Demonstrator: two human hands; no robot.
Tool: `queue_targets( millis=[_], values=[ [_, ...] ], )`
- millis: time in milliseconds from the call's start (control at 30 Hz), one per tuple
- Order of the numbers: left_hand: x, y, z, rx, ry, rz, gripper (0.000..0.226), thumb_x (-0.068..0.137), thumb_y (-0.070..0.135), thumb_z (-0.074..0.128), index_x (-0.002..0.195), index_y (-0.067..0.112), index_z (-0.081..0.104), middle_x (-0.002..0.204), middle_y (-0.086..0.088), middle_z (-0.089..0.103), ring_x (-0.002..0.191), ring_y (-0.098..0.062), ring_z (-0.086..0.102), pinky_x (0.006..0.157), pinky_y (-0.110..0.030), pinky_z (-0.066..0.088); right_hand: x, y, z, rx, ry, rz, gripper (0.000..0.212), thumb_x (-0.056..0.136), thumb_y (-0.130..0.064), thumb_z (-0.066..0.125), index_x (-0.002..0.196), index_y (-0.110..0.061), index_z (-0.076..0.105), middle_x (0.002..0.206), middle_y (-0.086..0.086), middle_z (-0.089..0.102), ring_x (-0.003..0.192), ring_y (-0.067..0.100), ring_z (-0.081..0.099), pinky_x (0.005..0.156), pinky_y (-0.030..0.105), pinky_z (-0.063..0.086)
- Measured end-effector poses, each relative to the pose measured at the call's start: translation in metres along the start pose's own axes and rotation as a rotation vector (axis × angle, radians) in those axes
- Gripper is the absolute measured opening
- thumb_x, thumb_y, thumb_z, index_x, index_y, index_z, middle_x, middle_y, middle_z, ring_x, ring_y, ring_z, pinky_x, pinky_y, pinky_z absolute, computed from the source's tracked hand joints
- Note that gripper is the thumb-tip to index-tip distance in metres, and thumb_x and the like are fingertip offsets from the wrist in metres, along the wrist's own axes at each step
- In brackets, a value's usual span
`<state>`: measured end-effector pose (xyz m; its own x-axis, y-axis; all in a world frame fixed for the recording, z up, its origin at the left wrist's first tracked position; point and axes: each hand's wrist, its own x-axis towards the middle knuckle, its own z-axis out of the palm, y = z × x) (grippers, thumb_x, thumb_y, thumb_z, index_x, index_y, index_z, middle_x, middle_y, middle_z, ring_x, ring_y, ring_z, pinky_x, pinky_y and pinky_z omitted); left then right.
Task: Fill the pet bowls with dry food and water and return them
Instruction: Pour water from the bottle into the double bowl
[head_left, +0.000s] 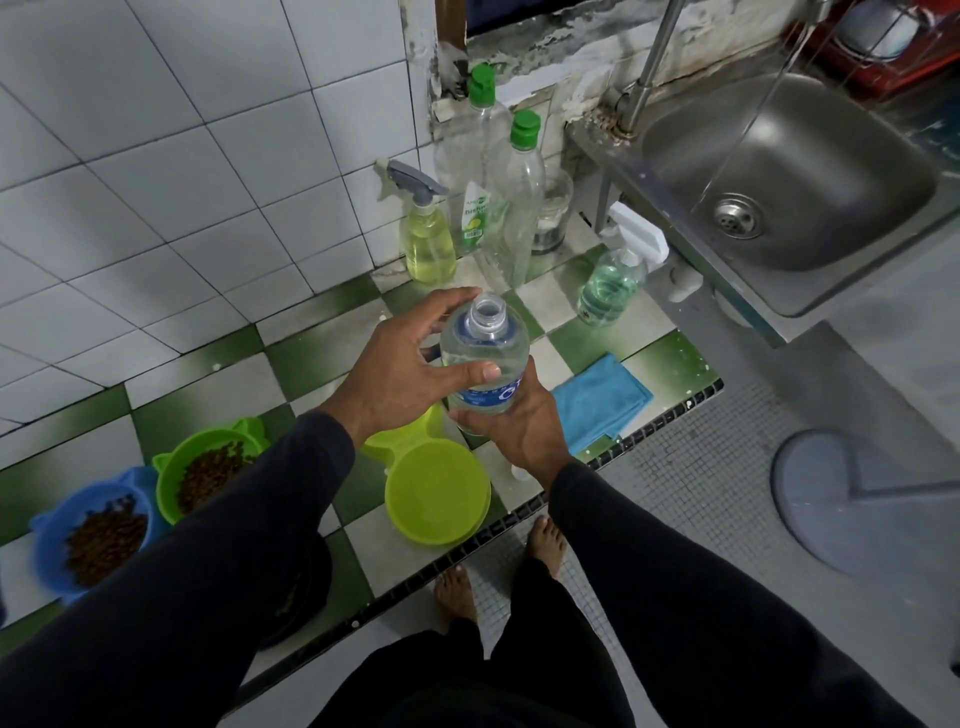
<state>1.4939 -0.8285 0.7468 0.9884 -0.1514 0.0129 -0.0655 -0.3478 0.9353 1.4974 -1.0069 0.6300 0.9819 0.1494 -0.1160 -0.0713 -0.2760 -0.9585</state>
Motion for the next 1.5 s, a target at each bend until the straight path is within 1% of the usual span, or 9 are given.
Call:
queue_targets(
  millis=[300,400,500,633,767,933,1000,1133,1500],
  values=[
    [-0.008,0.003,0.0,-0.056,0.008,0.021,0.076,0.077,0.041,0.088,0.145,0.027,0.056,0.136,0.016,0.065,0.128,-0.01,0.061,0.1,-0.033,0.057,-0.012,-0.013,-0.004,-0.076,0.04,-0.037,0.082,0.059,-0.047,0.096,0.116,-0.065,0.04,0.109,-0.025,0.068,0.099,-0.008,0.066,0.077,0.01,0.053],
    [-0.013,0.008,-0.001,-0.089,0.016,0.045,0.075,0.077,0.038,0.089,0.144,0.026,0.056,0.135,0.016,0.066,0.128,-0.009,0.062,0.097,-0.023,0.056,-0.017,-0.021,-0.004,-0.069,0.06,-0.048,0.083,0.058,-0.043,0.097,0.119,-0.058,0.042,0.113,-0.017,0.07,0.103,-0.001,0.068,0.083,0.019,0.056],
    [-0.019,0.018,-0.004,-0.085,0.03,0.069,0.075,0.077,0.041,0.088,0.144,0.03,0.057,0.134,0.017,0.067,0.125,-0.006,0.063,0.093,-0.018,0.055,-0.024,-0.031,-0.004,-0.08,0.069,-0.073,0.083,0.057,-0.045,0.096,0.12,-0.052,0.042,0.111,-0.021,0.068,0.102,-0.005,0.066,0.081,0.014,0.054],
    [-0.029,0.033,-0.009,-0.102,0.03,0.089,0.077,0.076,0.051,0.087,0.143,0.029,0.057,0.133,0.017,0.068,0.122,-0.005,0.065,0.089,-0.021,0.058,-0.037,-0.043,-0.01,-0.055,0.051,-0.073,0.084,0.058,-0.038,0.097,0.128,-0.033,0.05,0.117,-0.009,0.07,0.107,0.006,0.067,0.091,0.032,0.057],
    [-0.044,0.049,-0.006,-0.138,0.043,0.105,0.081,0.07,0.064,0.086,0.139,0.032,0.061,0.13,0.018,0.07,0.121,-0.005,0.066,0.084,-0.017,0.057,-0.06,-0.058,-0.022,-0.146,0.072,-0.076,0.088,0.056,-0.045,0.097,0.129,-0.029,0.05,0.111,-0.015,0.068,0.098,-0.013,0.062,0.078,0.006,0.048],
    [-0.07,0.069,0.008,-0.185,0.051,0.108,0.075,0.065,0.069,0.086,0.132,0.042,0.065,0.126,0.016,0.073,0.119,-0.01,0.068,0.082,-0.023,0.059,-0.091,-0.064,-0.038,-0.163,0.068,-0.09,0.083,0.055,-0.05,0.095,0.121,-0.028,0.052,0.111,-0.012,0.069,0.099,0.0,0.067,0.085,0.03,0.059],
    [-0.081,0.077,0.017,-0.195,0.059,0.118,0.071,0.067,0.064,0.087,0.131,0.043,0.064,0.125,0.016,0.073,0.118,-0.01,0.069,0.085,-0.028,0.061,-0.104,-0.063,-0.046,-0.16,0.06,-0.096,0.082,0.054,-0.05,0.095,0.12,-0.029,0.051,0.11,-0.012,0.069,0.1,0.001,0.068,0.086,0.029,0.059],
    [-0.108,0.083,0.041,-0.206,0.094,0.131,0.07,0.073,0.047,0.086,0.137,0.028,0.064,0.126,0.013,0.074,0.12,-0.011,0.069,0.098,-0.033,0.057,-0.136,-0.061,-0.065,-0.246,0.034,-0.101,0.076,0.053,-0.054,0.095,0.108,-0.039,0.046,0.095,-0.028,0.065,0.088,-0.019,0.061,0.068,0.0,0.043],
    [-0.197,0.09,0.119,-0.297,0.16,0.039,0.048,0.082,0.028,0.082,0.127,0.033,0.064,0.115,0.024,0.075,0.11,0.0,0.07,0.09,-0.014,0.051,-0.233,-0.029,-0.104,-0.315,-0.058,-0.084,0.078,0.051,-0.06,0.092,0.111,-0.045,0.045,0.095,-0.032,0.064,0.089,-0.018,0.061,0.072,0.001,0.045]
  ],
)
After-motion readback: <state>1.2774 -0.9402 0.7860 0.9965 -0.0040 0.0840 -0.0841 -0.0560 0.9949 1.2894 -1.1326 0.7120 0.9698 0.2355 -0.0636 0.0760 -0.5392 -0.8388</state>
